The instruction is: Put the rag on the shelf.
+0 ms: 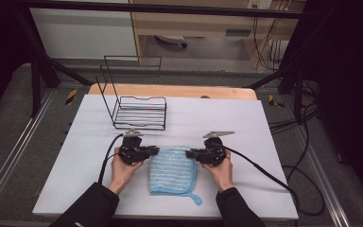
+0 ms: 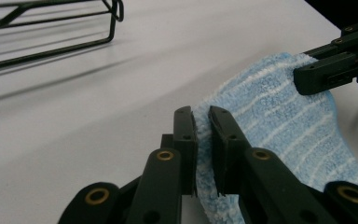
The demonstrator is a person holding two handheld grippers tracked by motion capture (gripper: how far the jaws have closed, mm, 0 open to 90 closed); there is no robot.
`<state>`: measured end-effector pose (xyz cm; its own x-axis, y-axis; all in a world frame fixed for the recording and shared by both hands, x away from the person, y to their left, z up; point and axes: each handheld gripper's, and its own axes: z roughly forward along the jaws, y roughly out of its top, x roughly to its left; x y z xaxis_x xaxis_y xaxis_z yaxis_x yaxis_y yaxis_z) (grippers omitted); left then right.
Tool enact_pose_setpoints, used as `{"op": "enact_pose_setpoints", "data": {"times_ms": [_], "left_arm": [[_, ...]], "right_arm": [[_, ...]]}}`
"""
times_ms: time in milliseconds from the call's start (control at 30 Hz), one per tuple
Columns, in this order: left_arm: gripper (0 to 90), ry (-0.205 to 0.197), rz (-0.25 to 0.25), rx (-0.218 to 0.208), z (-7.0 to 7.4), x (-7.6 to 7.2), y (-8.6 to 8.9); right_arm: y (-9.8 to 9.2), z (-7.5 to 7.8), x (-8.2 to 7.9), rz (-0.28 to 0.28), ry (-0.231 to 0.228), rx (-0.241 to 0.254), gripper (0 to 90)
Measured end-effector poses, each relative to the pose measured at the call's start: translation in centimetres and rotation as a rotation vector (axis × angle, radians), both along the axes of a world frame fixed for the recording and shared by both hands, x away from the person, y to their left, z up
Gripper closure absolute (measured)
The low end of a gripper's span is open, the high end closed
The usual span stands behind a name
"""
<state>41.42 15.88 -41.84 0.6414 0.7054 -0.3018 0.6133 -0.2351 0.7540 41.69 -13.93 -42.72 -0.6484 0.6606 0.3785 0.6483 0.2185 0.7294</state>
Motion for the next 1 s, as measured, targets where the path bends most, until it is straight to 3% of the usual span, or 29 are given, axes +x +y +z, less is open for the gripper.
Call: {"op": "enact_pose_setpoints", "data": {"times_ms": [333,567,1000], "left_arm": [[80.5,-0.077,-0.008,-0.026,1.7,-1.2,0.2],[80.4,-0.121,-0.001,-0.015,2.4,-1.8,-0.2],[80.3,-0.197,0.002,-0.065,4.2,-2.8,0.1]], "right_arm": [[-0.4,1.7,-1.0,-0.008,-0.074,0.041,78.6],[-0.6,2.6,-1.4,-0.009,-0.117,0.030,78.6],[-1.0,5.4,-2.6,-0.015,-0.216,0.064,78.6]]}}
